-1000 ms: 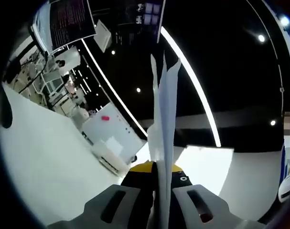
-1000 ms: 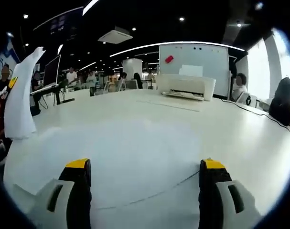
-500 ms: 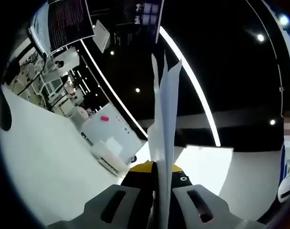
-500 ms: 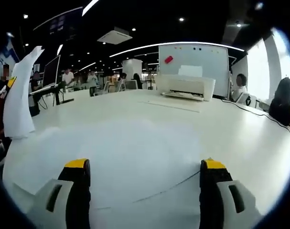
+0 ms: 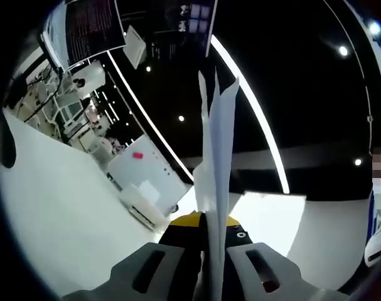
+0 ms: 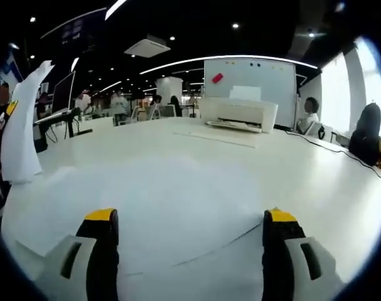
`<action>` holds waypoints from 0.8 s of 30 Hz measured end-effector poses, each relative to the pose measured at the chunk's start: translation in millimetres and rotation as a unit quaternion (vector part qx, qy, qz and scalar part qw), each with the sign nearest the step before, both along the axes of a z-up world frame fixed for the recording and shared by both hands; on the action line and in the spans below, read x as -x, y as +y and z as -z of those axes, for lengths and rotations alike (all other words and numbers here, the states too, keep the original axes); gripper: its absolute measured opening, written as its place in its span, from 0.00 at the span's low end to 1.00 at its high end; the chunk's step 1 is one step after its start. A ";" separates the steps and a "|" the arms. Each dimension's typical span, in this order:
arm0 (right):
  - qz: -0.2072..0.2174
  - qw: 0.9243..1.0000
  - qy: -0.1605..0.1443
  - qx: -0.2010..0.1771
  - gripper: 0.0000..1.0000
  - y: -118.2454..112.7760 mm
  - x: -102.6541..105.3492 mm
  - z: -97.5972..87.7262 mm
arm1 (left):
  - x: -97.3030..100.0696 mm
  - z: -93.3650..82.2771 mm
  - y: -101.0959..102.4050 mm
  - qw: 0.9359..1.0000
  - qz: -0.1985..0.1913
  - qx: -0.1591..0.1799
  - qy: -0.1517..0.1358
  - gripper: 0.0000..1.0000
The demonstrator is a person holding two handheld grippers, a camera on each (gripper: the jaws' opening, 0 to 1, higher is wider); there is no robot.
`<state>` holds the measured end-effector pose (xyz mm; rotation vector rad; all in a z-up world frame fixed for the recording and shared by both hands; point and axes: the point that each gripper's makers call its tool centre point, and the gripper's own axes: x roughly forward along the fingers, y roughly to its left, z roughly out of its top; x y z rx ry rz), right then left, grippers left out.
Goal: Organize the stack of printing papers by aligning and flattening the scattered papers on the table
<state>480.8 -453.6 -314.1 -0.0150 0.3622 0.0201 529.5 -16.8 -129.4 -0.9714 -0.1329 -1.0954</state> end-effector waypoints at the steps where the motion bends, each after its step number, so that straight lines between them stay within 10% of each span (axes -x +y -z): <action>1: 0.001 1.000 0.001 -0.003 0.90 -0.4 -0.1 0.6 | 0.0 -0.2 0.3 1.000 0.000 0.000 0.000 0.06; 14: -0.011 1.000 -0.012 -0.008 0.89 9.7 -5.5 -1.1 | -0.2 -1.5 0.8 1.000 -0.001 0.000 0.001 0.06; 24: -0.041 0.999 -0.013 -0.009 0.57 19.8 -1.7 -4.8 | 0.0 -2.3 2.2 1.000 -0.001 0.000 0.000 0.06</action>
